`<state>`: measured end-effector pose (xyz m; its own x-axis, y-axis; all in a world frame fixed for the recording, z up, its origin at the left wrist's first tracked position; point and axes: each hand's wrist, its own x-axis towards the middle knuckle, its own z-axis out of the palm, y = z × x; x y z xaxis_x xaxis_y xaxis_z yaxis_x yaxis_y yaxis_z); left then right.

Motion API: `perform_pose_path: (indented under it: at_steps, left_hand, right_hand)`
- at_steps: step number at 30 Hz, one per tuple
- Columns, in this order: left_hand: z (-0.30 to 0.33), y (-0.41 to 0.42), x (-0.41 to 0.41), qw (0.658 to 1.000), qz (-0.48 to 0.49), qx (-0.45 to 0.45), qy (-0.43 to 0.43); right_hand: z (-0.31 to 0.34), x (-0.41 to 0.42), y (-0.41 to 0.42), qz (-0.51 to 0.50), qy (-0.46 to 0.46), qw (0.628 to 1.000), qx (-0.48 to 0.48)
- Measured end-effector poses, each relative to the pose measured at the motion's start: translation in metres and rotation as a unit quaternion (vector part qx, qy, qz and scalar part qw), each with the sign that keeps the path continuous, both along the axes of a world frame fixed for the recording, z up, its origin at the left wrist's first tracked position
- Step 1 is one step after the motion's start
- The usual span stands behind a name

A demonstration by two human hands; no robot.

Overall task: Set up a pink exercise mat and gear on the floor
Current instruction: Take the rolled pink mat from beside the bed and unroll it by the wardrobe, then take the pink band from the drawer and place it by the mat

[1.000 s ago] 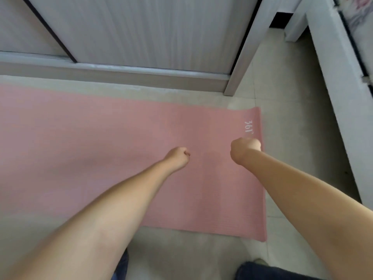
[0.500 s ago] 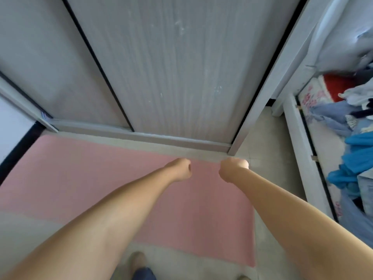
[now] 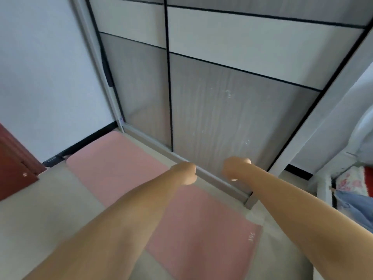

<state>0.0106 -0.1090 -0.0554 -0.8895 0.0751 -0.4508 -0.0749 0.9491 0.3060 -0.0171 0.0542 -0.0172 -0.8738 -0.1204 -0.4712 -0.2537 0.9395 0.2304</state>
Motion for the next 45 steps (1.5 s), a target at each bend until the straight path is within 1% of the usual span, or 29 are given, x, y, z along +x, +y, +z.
perform_pose_path:
  at_steps: [5, 9, 11, 12, 13, 15, 17, 18, 19, 20, 23, 27, 30, 32, 34, 37, 38, 40, 41, 42, 43, 44, 45]
  left_hand:
    - [0.025, -0.071, 0.050, 0.994, 0.105, -0.006, 0.036]
    - [0.029, -0.148, 0.121, 0.978, 0.205, -0.024, 0.025]
    - [0.027, -0.187, 0.171, 0.962, 0.272, -0.023, 0.024]
    - [0.025, -0.196, 0.184, 0.961, 0.275, -0.021, 0.025]
    - [0.021, -0.225, 0.235, 0.951, 0.309, -0.025, 0.015]
    - [0.018, -0.239, 0.264, 0.937, 0.350, -0.008, 0.016]
    - [0.013, -0.266, 0.343, 0.919, 0.393, -0.007, -0.003]
    - [0.013, -0.277, 0.378, 0.902, 0.432, -0.015, -0.005]
    - [0.013, -0.280, 0.399, 0.891, 0.453, -0.027, -0.008]
    - [0.013, -0.290, 0.435, 0.876, 0.482, -0.035, -0.005]
    - [0.009, -0.312, 0.514, 0.840, 0.542, -0.012, -0.004]
    - [0.001, -0.332, 0.594, 0.780, 0.625, -0.009, -0.023]
    - [-0.009, -0.334, 0.641, 0.748, 0.663, 0.003, -0.032]
    - [-0.017, -0.328, 0.666, 0.729, 0.682, -0.019, -0.052]
    - [-0.035, -0.318, 0.692, 0.687, 0.723, -0.049, -0.059]
    - [-0.067, -0.295, 0.725, 0.609, 0.783, -0.103, -0.075]
    - [-0.079, -0.287, 0.733, 0.593, 0.793, -0.111, -0.084]
    - [-0.102, -0.275, 0.742, 0.570, 0.811, -0.084, -0.100]
    - [-0.107, -0.272, 0.742, 0.568, 0.814, -0.070, -0.099]
    - [-0.118, -0.274, 0.740, 0.554, 0.825, -0.053, -0.098]
    - [-0.121, -0.275, 0.737, 0.548, 0.829, -0.050, -0.098]
    - [-0.119, -0.276, 0.736, 0.553, 0.826, -0.062, -0.094]
    - [-0.126, -0.279, 0.737, 0.547, 0.829, -0.063, -0.095]
  right_hand:
    - [0.022, 0.025, -0.073, 0.095, 0.028, 0.995, -0.015]
    - [0.021, 0.068, -0.161, 0.206, 0.039, 0.978, -0.020]
    - [0.020, 0.101, -0.211, 0.262, 0.035, 0.964, -0.012]
    - [0.020, 0.111, -0.222, 0.273, 0.036, 0.961, -0.011]
    - [0.014, 0.146, -0.263, 0.313, 0.031, 0.949, -0.014]
    - [0.015, 0.166, -0.282, 0.338, 0.026, 0.941, -0.010]
    - [0.006, 0.230, -0.325, 0.385, -0.008, 0.923, -0.014]
    - [0.001, 0.260, -0.343, 0.410, -0.021, 0.912, -0.011]
    - [-0.002, 0.278, -0.352, 0.426, -0.029, 0.904, -0.011]
    - [-0.004, 0.310, -0.369, 0.456, -0.036, 0.889, -0.011]
    - [-0.007, 0.380, -0.404, 0.530, -0.029, 0.847, -0.016]
    - [-0.011, 0.447, -0.440, 0.590, -0.050, 0.806, -0.017]
    - [-0.020, 0.486, -0.463, 0.632, -0.070, 0.772, -0.014]
    - [-0.035, 0.504, -0.476, 0.654, -0.085, 0.752, -0.008]
    - [-0.059, 0.522, -0.487, 0.679, -0.117, 0.725, 0.002]
    - [-0.095, 0.545, -0.496, 0.697, -0.182, 0.693, 0.014]
    - [-0.105, 0.552, -0.497, 0.701, -0.200, 0.684, 0.025]
    - [-0.123, 0.564, -0.501, 0.714, -0.227, 0.661, 0.047]
    - [-0.132, 0.567, -0.501, 0.707, -0.241, 0.663, 0.053]
    - [-0.145, 0.570, -0.508, 0.704, -0.255, 0.659, 0.065]
    - [-0.155, 0.572, -0.512, 0.695, -0.267, 0.664, 0.068]
    - [-0.160, 0.573, -0.513, 0.677, -0.276, 0.679, 0.064]
    - [-0.174, 0.577, -0.519, 0.665, -0.292, 0.684, 0.070]
